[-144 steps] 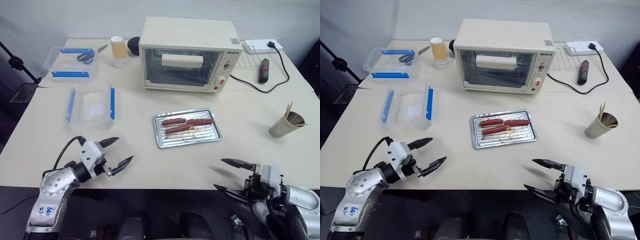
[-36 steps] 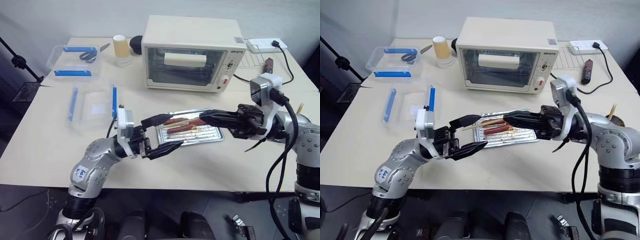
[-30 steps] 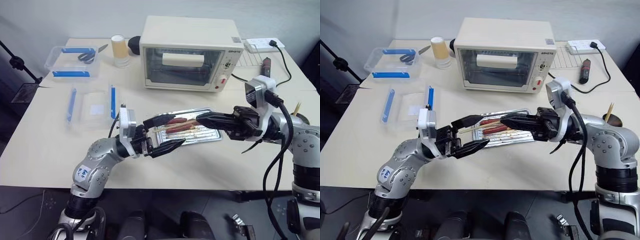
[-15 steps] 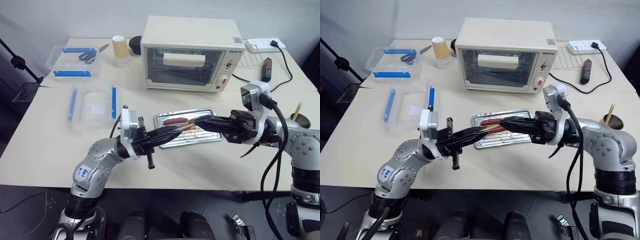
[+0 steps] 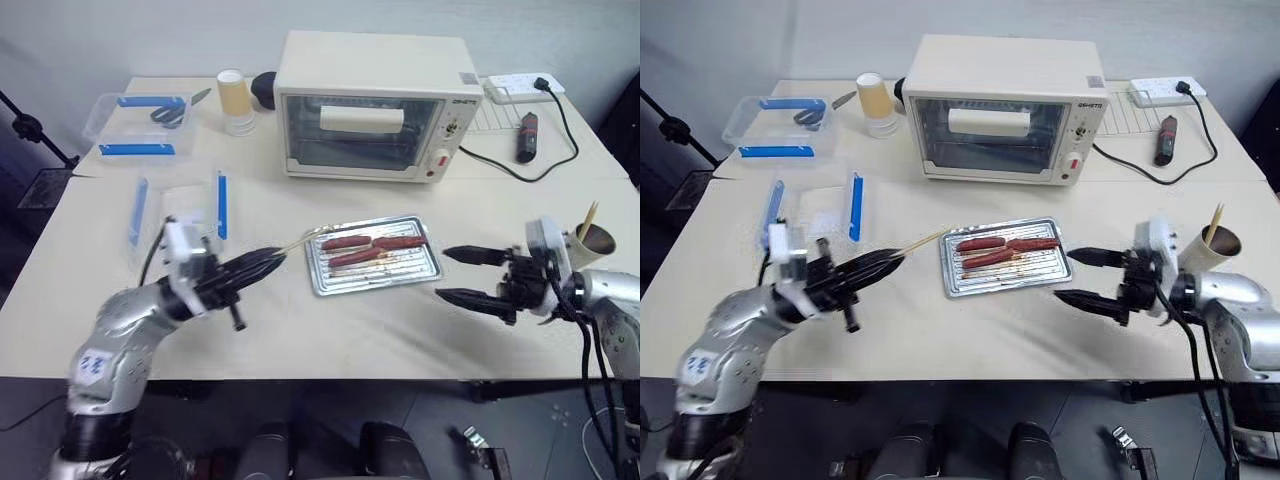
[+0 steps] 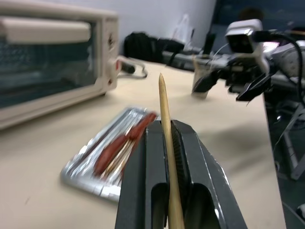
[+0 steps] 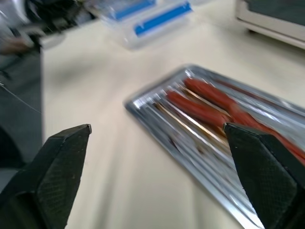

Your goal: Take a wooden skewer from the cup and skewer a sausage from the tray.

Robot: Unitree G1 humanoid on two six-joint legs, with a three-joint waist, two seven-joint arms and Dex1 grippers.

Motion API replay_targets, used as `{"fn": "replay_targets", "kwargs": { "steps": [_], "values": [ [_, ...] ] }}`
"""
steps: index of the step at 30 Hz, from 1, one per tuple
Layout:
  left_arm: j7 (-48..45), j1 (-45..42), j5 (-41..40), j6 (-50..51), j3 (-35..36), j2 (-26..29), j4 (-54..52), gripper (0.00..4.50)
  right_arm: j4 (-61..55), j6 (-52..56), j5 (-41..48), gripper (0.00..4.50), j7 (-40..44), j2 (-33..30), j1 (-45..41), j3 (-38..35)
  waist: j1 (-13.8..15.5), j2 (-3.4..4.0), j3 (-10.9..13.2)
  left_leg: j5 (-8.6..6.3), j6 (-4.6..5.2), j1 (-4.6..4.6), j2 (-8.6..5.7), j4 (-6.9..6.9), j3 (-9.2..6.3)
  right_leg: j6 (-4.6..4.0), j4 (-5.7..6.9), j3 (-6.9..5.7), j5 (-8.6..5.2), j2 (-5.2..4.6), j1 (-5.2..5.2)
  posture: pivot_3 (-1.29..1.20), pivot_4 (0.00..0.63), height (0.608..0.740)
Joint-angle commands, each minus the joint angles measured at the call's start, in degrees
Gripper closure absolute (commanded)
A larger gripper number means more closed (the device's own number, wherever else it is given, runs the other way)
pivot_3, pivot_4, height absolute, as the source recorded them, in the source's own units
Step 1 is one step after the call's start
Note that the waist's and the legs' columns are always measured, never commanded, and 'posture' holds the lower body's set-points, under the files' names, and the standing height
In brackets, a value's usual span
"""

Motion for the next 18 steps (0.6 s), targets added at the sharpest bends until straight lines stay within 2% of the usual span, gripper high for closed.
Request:
{"fn": "replay_targets", "kwargs": {
  "steps": [1, 5, 9, 14, 18],
  "values": [
    [-0.65, 6.17, -0.6, -1.66, 5.72, 1.99, -2.33, 4.5, 1.8, -8.02, -3.96, 0.02, 3.16, -2.01, 0.54, -0.66, -0.09, -0.01, 0.01, 0.0, 0.0, 0.01, 0.02, -0.01, 0.01, 0.0, 0.0, 0.02, 0.0, 0.0, -0.01, 0.0, 0.15, 0.74],
    [-0.68, 12.03, -0.39, -2.64, 8.77, 2.29, -2.03, 4.5, 1.93, -5.87, -6.64, 0.02, 0.71, -0.84, -4.71, 3.46, -0.29, -0.03, 0.02, 0.0, -0.01, 0.07, 0.06, 0.01, 0.03, 0.0, 0.01, 0.04, 0.0, 0.0, 0.02, 0.0, 0.15, 0.74],
    [-0.2, 12.94, -0.35, -2.94, 8.25, 1.67, -2.58, 4.5, 4.92, -5.03, -12.46, 0.02, -0.76, 1.01, -14.32, 10.44, -0.52, -0.03, 0.02, 0.01, -0.02, 0.11, 0.07, 0.06, -0.15, -0.01, -0.06, 0.16, 0.0, -0.02, -0.07, 0.0, 0.15, 0.74],
    [0.32, 12.24, 0.14, -3.39, 6.55, 0.92, -2.46, 4.5, 23.16, -8.39, -25.32, 0.02, -1.32, 6.71, -32.84, 22.06, -0.8, -0.04, 0.02, 0.01, -0.04, 0.01, 0.03, -0.07, -0.2, -0.04, 0.11, 0.17, -0.02, -0.03, -0.22, 0.0, 0.15, 0.74],
    [0.75, 11.85, 0.49, -3.88, 5.51, 0.59, -2.6, 4.5, 38.29, -14.87, -31.31, 0.02, -1.83, 10.84, -41.66, 25.99, -1.17, -0.05, 0.02, 0.02, -0.05, -0.07, 0.01, -0.14, 0.0, -0.04, 0.07, 0.06, -0.02, -0.03, -0.23, 0.0, 0.15, 0.74]
  ]
}}
